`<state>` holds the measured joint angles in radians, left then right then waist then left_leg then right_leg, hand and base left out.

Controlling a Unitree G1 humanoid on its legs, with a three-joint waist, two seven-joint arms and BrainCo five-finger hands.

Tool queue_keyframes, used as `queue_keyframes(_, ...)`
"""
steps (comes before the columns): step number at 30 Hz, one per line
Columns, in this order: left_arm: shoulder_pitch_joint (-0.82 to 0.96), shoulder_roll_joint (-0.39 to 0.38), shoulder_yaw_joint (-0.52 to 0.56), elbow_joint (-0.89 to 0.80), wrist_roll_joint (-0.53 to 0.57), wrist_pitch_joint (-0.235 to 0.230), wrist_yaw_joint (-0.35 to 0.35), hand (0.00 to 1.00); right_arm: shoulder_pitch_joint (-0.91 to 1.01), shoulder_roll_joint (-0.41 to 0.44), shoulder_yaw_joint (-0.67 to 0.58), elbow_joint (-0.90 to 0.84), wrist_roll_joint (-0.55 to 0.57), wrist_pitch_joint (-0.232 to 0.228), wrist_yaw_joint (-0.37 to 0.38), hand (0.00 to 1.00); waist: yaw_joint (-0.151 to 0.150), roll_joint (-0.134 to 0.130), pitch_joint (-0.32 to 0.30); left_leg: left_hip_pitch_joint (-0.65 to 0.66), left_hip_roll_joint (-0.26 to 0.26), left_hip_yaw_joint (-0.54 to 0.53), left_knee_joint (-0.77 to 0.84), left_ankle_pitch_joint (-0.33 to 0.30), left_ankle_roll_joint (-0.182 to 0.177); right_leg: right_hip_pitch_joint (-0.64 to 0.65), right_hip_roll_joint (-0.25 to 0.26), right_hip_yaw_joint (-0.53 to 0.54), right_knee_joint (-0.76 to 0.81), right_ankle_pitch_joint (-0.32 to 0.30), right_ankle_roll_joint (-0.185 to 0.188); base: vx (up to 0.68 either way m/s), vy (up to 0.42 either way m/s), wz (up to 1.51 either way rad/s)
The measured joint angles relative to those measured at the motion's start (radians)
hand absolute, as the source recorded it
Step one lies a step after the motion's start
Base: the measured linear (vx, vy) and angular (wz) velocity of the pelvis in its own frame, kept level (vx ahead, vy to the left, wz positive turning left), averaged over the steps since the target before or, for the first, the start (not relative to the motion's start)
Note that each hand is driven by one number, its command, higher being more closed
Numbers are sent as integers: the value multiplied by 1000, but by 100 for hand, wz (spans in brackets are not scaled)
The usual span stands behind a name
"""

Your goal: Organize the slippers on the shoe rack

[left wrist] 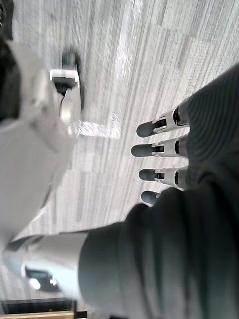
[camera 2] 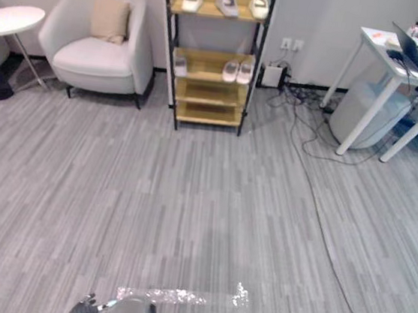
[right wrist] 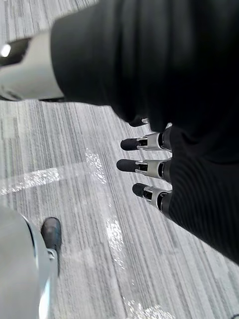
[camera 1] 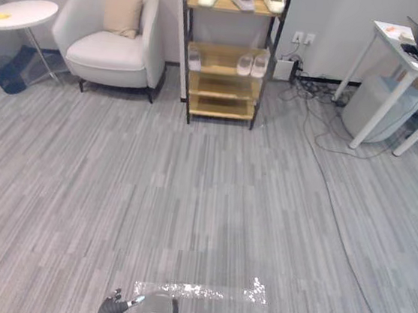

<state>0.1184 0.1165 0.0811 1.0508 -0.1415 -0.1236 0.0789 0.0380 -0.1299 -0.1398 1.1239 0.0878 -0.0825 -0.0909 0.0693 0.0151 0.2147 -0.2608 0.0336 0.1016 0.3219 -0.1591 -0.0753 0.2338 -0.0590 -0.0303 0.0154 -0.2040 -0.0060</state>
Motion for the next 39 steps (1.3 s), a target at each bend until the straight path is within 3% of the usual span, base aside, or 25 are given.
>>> queue_keyframes(2,9,-15,7,2,-15,-1,6,0,-20,-1,20,0,0,0,-4,0,21,22,1,4,4,-21,-101,109,-31,-4,-9,54,-4,-27,31,378,307,-69)
queue_keyframes(3,9,-9,11,1,-18,-4,5,0,-30,11,37,1,0,0,-5,0,38,13,-3,-9,-16,-16,-66,115,-4,1,-26,72,7,-38,40,461,261,-52)
queue_keyframes(5,1,6,21,1,-20,-12,6,0,-38,56,47,1,-1,0,-1,0,44,-25,-7,-42,-49,-1,13,71,64,-35,-57,72,114,-85,70,466,191,-18)
queue_keyframes(7,0,6,27,2,-19,-14,6,0,-53,66,46,-1,-6,0,4,0,49,-31,-8,-8,-66,14,31,19,93,-98,-69,104,317,-100,101,423,156,-5)
queue_keyframes(8,6,5,29,2,-18,-13,5,0,-54,71,45,-1,-8,-1,7,0,58,-35,-8,37,-67,24,24,-1,102,-132,-66,128,448,-78,141,424,140,-16)
queue_keyframes(10,21,17,27,0,-17,-12,5,0,-46,85,46,-3,-10,-1,14,0,61,-58,-20,146,-84,29,-14,-46,113,-195,-68,149,696,10,282,449,94,-18)
queue_keyframes(11,24,29,18,0,-16,-8,5,0,-41,89,46,-6,-11,-1,15,0,59,-68,-23,207,-99,23,-48,-60,118,-235,-88,122,820,75,272,559,56,-1)
queue_keyframes(12,20,36,9,0,-16,1,6,0,-39,85,44,-10,-11,-1,17,0,45,-76,-23,305,-107,6,-101,-69,132,-289,-144,-8,971,46,181,472,26,9)
queue_keyframes(13,17,37,1,0,-16,2,6,0,-39,80,44,-13,-12,-1,18,0,38,-72,-22,337,-105,-4,-117,-72,135,-302,-162,-69,1001,13,134,559,-5,26)
queue_keyframes(14,2,37,-11,0,-16,2,5,0,-40,69,45,-14,-14,-1,20,0,27,-64,-21,404,-85,-19,-149,-81,135,-344,-179,-187,1002,-55,67,376,-37,28)
queue_keyframes(16,-24,28,-22,0,-16,1,4,0,-48,56,45,-27,-29,-6,23,0,9,-41,-10,469,-31,-27,-170,-84,123,-425,-140,-298,820,-109,21,546,-118,30)
queue_keyframes(17,-30,25,-23,0,-16,1,4,0,-51,54,45,-34,-31,-8,23,0,6,-34,-6,479,-18,-29,-170,-84,123,-444,-123,-304,758,-106,19,697,-189,28)
queue_keyframes(18,-42,18,-24,-2,-16,0,4,0,-65,51,46,-50,-39,-11,26,0,-15,-24,0,506,14,-31,-171,-86,119,-498,-56,-283,495,-28,19,393,-112,17)
queue_keyframes(19,-44,16,-24,-2,-16,0,4,0,-67,51,47,-50,-40,-11,26,0,-17,-23,0,511,19,-31,-171,-86,118,-503,-44,-270,435,5,20,607,-201,22)
queue_keyframes(21,-40,23,-20,-10,-16,-4,4,0,-59,53,68,-48,-45,-12,26,0,-17,-54,-10,565,2,-44,-169,-126,53,-511,-25,-194,188,285,-6,547,-217,16)
queue_keyframes(22,-51,11,0,7,-19,-3,10,0,-65,43,66,-45,-40,-13,31,0,-16,-32,-12,610,15,-69,-164,-162,25,-519,-12,-189,249,330,-37,422,-175,3)
queue_keyframes(25,-46,-60,23,23,-19,-13,7,0,-74,19,62,-38,-46,-9,31,0,-30,60,-41,572,102,-133,-44,-157,20,-490,52,-244,280,214,-58,494,-225,27)
queue_keyframes(26,-46,-80,42,24,-21,-13,1,0,-75,13,60,-35,-47,-8,31,0,-29,70,-42,534,122,-155,52,-140,3,-462,73,-261,264,190,-61,604,-291,31)
queue_keyframes(29,-60,-103,107,8,-20,-12,2,0,-49,25,62,-48,-36,-6,19,0,-25,57,-20,348,180,-157,506,38,-4,-304,119,-289,160,140,-77,386,-166,38)
queue_keyframes(31,-63,-98,116,-28,-20,-16,1,0,-49,34,64,-41,-14,-6,7,0,-11,45,3,231,220,-63,692,-48,0,-196,140,-290,102,120,-83,368,-137,20)
queue_keyframes(33,-65,-89,114,-43,-21,-18,2,0,-56,39,64,-29,-1,-5,2,0,-1,28,12,138,199,15,650,-123,32,-124,137,-288,48,108,-67,292,-94,5)
queue_keyframes(35,-67,-91,96,-57,-41,-19,2,0,-62,39,64,-20,0,-3,0,0,10,31,11,65,133,60,422,-144,53,-90,115,-281,34,83,-55,302,34,-18)
queue_keyframes(36,-69,-91,93,-61,-44,-19,1,0,-68,42,64,-14,0,-2,-1,0,18,32,12,45,89,63,257,-127,58,-78,99,-268,33,68,-46,378,125,-37)
queue_keyframes(37,-69,-94,89,-63,-49,-21,0,0,-69,42,64,-12,0,-1,-3,0,40,32,12,36,34,60,-19,-18,37,-61,74,-250,29,42,-25,329,124,-32)
queue_keyframes(39,-66,-93,88,-66,-50,-22,0,0,-69,44,65,-11,0,-1,-5,0,57,36,6,38,26,46,-141,69,26,-46,73,-229,18,24,-7,347,146,-34)
